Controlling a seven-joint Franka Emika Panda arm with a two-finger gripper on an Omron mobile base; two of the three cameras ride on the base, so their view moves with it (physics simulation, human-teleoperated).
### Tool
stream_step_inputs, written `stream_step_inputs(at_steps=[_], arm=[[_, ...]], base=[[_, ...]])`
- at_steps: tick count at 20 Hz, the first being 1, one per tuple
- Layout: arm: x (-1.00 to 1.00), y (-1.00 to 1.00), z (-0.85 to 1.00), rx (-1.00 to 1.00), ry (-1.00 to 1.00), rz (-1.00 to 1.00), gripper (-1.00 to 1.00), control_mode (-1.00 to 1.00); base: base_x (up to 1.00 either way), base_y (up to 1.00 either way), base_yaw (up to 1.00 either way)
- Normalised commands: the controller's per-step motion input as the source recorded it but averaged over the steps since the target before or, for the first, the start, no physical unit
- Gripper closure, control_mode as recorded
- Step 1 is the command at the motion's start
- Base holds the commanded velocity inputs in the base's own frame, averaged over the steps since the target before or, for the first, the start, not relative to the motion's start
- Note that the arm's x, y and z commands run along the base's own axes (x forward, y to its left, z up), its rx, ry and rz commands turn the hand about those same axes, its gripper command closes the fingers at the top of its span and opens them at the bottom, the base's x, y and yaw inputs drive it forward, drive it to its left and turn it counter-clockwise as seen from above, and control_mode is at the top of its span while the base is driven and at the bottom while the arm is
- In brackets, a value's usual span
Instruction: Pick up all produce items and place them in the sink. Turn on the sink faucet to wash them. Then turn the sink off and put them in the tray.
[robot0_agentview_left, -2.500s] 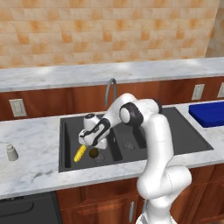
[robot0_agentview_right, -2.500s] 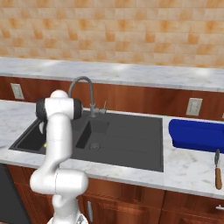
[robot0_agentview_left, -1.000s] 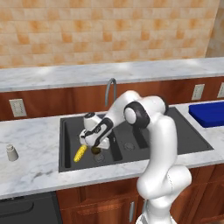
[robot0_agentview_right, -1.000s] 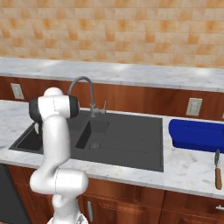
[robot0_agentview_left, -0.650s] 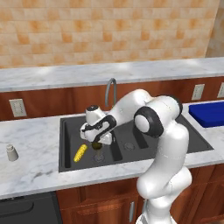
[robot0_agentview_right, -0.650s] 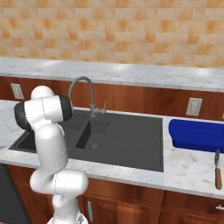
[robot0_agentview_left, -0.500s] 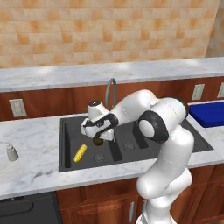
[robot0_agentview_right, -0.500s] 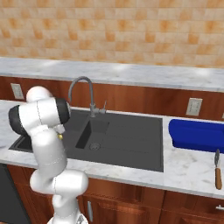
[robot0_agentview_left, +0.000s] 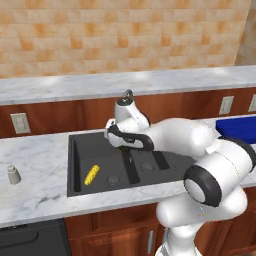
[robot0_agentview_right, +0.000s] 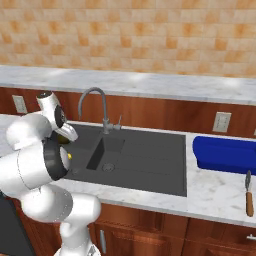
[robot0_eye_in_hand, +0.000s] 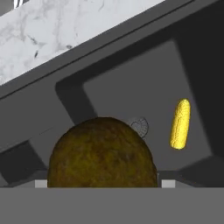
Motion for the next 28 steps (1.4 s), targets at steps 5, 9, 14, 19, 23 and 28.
stream_step_inputs(at_steps=[5,9,14,19,23,28], arm=[[-0.51,-1.0,0.55,0.0,-0.18,0.09,1.0,-1.0],[-0.14,-1.0,0.4,0.0,-0.09,0.02,1.0,-1.0],[0.01,-0.98,0.47,0.0,-0.01,0.0,1.0,-1.0],[0.19,-0.82,0.6,0.0,0.0,-0.12,1.0,-1.0],[0.57,-0.73,0.28,-0.03,0.05,-0.29,1.0,-1.0],[0.62,-0.7,0.04,-0.04,0.09,-0.31,1.0,-1.0]], base=[[0.0,0.0,0.0],[0.0,0.0,0.0],[0.0,0.0,0.0],[0.0,0.0,0.0],[0.0,0.0,0.0],[0.0,0.0,0.0]])
